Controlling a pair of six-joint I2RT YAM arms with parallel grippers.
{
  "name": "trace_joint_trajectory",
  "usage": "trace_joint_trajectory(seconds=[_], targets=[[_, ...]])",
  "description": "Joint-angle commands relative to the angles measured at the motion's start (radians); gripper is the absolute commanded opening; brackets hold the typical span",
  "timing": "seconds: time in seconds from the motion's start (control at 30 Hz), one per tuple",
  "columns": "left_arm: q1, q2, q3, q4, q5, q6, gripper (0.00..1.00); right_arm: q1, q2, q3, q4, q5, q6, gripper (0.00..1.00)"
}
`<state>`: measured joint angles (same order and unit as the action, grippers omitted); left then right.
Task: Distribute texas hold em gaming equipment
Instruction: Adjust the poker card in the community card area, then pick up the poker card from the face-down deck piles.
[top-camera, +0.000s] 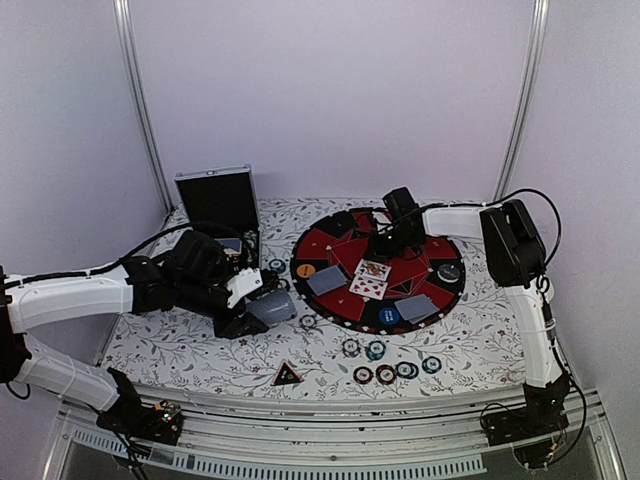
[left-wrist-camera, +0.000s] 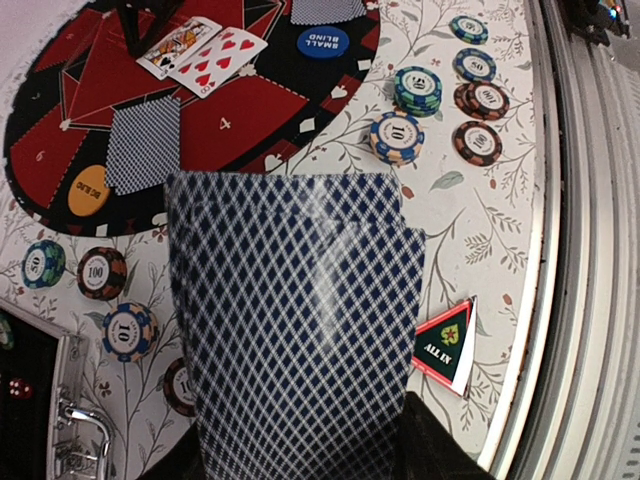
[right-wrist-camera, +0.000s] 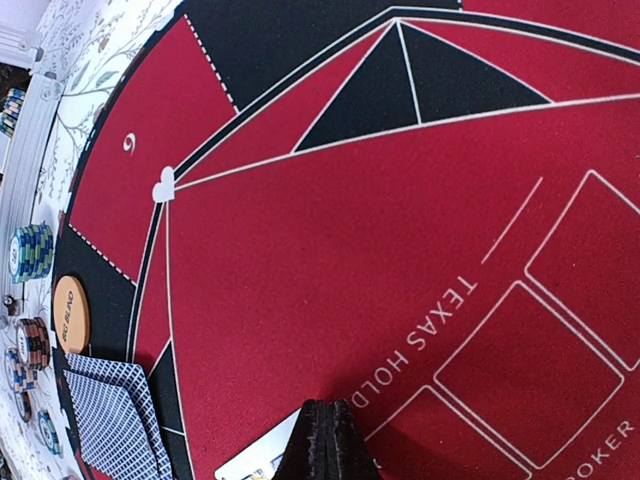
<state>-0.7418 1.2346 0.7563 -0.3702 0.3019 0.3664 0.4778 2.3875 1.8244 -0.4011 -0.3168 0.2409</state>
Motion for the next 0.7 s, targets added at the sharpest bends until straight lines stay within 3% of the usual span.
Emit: trace_joint_trajectory(seconds=[0.0,0.23,0.4,0.5,0.57,0.67], targets=[[0.015,-0.023,0.006,0.028,0.010,0.001,0.49,0.008,-0.026,0.009,-0.061,0.043,-0.021,0.03],[0.016,-0.023,0.006,0.028,0.008,0.003,0.49,0.009,-0.162,0.013,-0.062,0.068,-0.054,0.06],[0.015,-0.026,0.006,0.028,0.009,0.002,0.49,0.004,-0.275,-0.070,-0.062,0.111,-0.064,0.09],[0.015,-0.026,0.008,0.028,0.013,0.002,0.49,0.008,-0.361,-0.133,-0.032,0.010,-0.077,0.13],[0.015,-0.025,0.008,0.029,0.016,0.005,0.49,0.028,-0.432,-0.188,0.027,-0.066,-0.098,0.18],[0.015,-0.021,0.009,0.028,0.017,0.006,0.48,0.088,-0.502,-0.235,0.092,-0.180,-0.120,0.39]])
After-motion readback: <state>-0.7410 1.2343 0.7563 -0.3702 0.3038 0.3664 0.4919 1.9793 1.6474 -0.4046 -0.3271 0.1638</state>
